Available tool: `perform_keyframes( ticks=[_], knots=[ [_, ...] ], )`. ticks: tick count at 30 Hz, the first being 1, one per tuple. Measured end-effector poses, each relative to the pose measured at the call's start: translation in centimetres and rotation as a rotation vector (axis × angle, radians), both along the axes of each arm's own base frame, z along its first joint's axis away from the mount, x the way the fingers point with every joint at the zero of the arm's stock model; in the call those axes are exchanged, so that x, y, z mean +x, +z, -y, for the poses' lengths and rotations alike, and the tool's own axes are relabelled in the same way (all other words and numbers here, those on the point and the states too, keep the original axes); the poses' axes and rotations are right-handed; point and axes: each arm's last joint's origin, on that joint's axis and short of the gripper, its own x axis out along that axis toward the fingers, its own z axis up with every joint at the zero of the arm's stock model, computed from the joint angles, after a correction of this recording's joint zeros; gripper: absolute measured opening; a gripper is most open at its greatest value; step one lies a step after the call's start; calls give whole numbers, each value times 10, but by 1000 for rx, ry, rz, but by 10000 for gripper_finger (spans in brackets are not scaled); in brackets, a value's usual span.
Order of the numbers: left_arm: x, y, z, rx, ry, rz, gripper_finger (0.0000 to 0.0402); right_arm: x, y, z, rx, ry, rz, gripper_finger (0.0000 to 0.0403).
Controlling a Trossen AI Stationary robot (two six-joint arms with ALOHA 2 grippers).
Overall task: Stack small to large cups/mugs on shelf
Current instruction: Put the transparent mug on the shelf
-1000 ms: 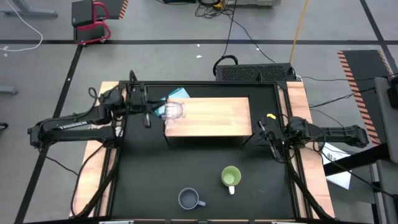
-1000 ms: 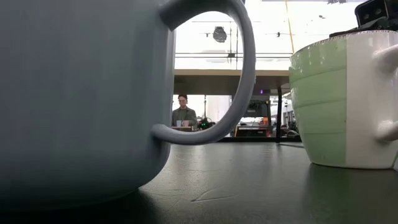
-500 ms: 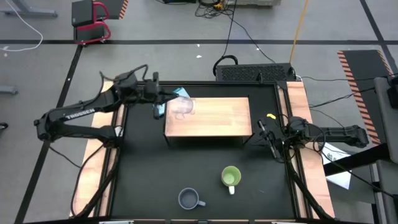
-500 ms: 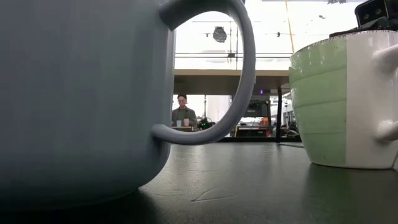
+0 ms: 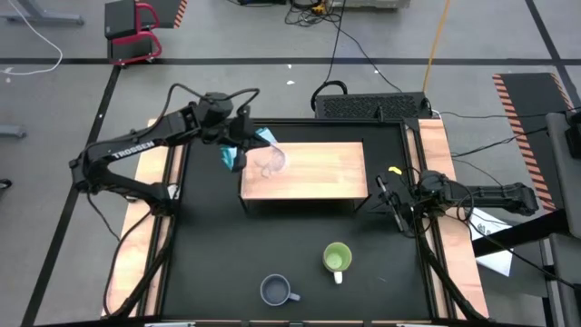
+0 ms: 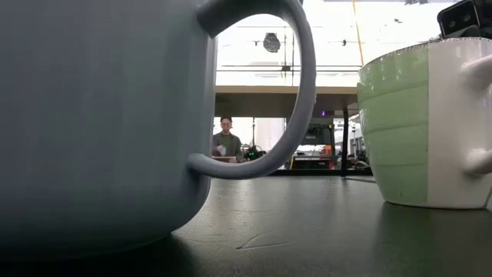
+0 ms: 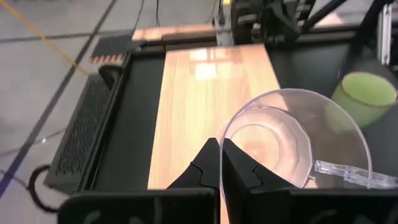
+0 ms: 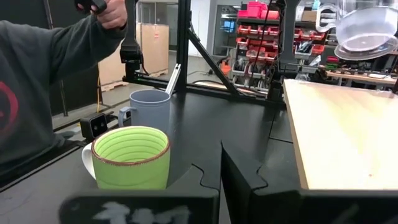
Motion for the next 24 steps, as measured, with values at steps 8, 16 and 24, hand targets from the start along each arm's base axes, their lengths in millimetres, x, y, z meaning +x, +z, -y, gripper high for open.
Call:
perform_keyframes(
  ticks=[8, 16, 24],
  knots=[
    [2, 1, 0, 22, 21, -10, 0, 0, 0, 0, 0, 0, 0, 0],
    [1, -1, 0, 16, 46, -31, 0, 0, -1, 0, 4, 0, -10, 0],
    [-5, -9, 4, -8, 75, -150, 0, 0, -2, 0, 2, 0, -16, 0]
  ],
)
